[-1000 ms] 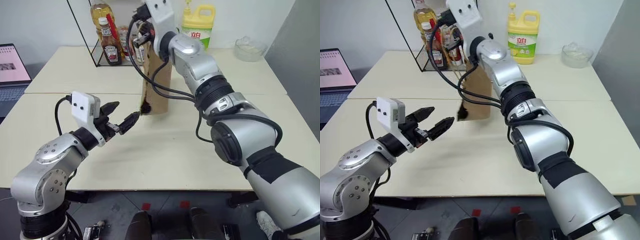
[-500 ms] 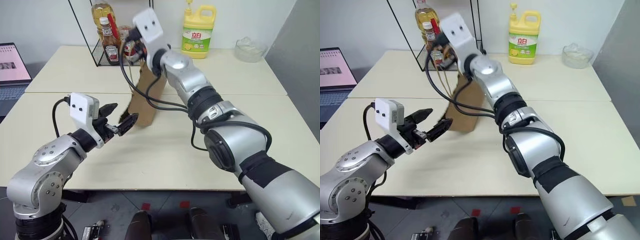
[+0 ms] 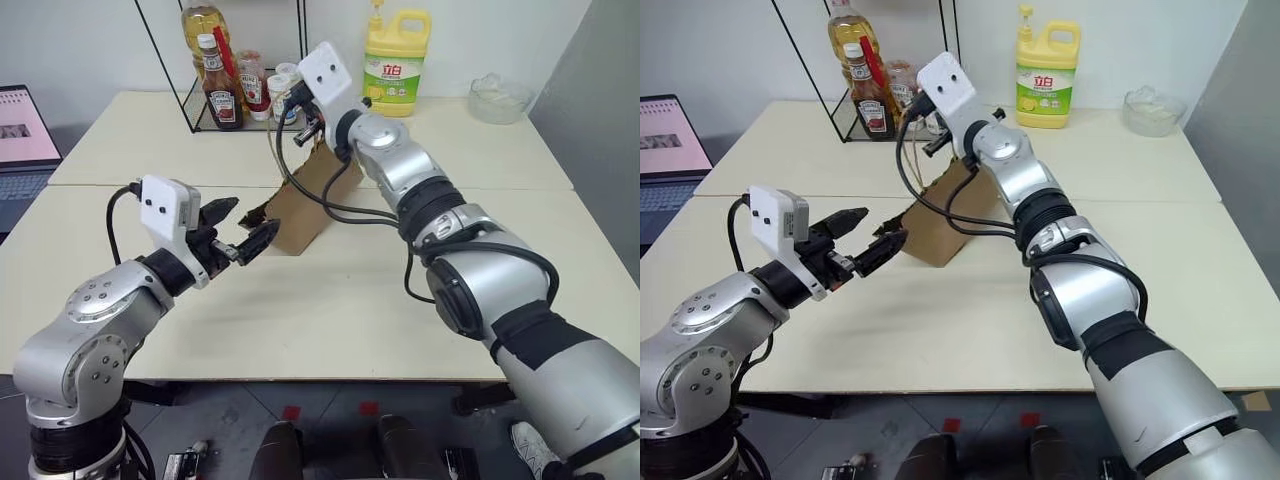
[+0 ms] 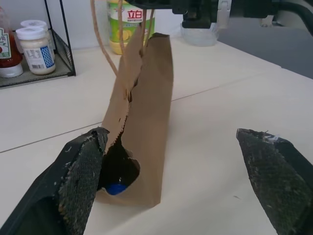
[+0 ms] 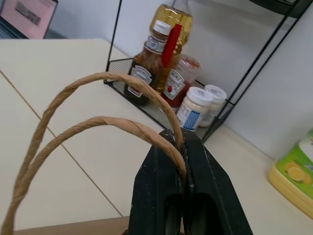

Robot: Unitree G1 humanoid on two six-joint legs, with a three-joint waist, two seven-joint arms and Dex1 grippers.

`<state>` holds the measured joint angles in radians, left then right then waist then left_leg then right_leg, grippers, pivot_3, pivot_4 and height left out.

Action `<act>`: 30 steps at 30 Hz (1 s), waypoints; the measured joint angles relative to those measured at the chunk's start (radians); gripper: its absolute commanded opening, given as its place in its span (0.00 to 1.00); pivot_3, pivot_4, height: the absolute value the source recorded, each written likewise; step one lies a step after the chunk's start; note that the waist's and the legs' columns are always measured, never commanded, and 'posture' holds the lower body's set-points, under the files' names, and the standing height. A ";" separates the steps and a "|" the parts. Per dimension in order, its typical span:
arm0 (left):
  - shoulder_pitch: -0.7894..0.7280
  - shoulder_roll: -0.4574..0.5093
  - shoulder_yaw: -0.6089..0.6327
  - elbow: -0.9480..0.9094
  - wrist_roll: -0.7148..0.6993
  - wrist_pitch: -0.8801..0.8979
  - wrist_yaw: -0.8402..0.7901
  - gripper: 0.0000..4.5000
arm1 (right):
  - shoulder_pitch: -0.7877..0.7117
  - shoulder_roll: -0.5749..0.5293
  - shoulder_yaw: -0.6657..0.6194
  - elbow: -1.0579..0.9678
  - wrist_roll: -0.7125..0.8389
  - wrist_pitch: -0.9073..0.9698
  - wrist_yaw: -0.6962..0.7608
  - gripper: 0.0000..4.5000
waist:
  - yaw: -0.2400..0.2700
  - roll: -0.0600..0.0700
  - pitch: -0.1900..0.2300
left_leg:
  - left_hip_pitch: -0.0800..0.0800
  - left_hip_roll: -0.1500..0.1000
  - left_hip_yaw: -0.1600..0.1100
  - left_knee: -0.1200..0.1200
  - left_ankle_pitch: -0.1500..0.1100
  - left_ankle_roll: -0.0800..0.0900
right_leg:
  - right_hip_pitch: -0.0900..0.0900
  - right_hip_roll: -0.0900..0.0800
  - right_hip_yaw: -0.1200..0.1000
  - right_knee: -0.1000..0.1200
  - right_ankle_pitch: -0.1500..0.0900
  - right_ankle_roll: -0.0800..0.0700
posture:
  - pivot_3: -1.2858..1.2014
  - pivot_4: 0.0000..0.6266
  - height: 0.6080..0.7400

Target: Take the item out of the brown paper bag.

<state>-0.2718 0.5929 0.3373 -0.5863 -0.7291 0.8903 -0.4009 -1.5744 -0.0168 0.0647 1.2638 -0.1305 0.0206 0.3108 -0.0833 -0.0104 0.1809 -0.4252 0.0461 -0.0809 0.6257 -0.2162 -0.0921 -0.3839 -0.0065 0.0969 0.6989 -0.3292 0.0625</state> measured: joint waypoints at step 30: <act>-0.033 0.027 -0.050 0.080 0.026 -0.069 -0.025 1.00 | 0.228 -0.214 0.224 -0.547 -0.103 0.175 0.479 0.01 | 0.000 0.000 0.000 | 0.000 0.000 0.000 0.001 0.000 0.000 | 0.000 0.000 0.000 0.000 0.000 0.000 | 0.52 0.24 1.00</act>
<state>-0.3048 0.6199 0.2874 -0.5059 -0.7034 0.8216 -0.4262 -1.3463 -0.2312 0.2892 0.7171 -0.2335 0.1961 0.7901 -0.0837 -0.0106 0.1810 -0.4252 0.0464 -0.0808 0.6262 -0.2162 -0.0922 -0.3841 -0.0065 0.0970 0.6993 -0.3292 0.0625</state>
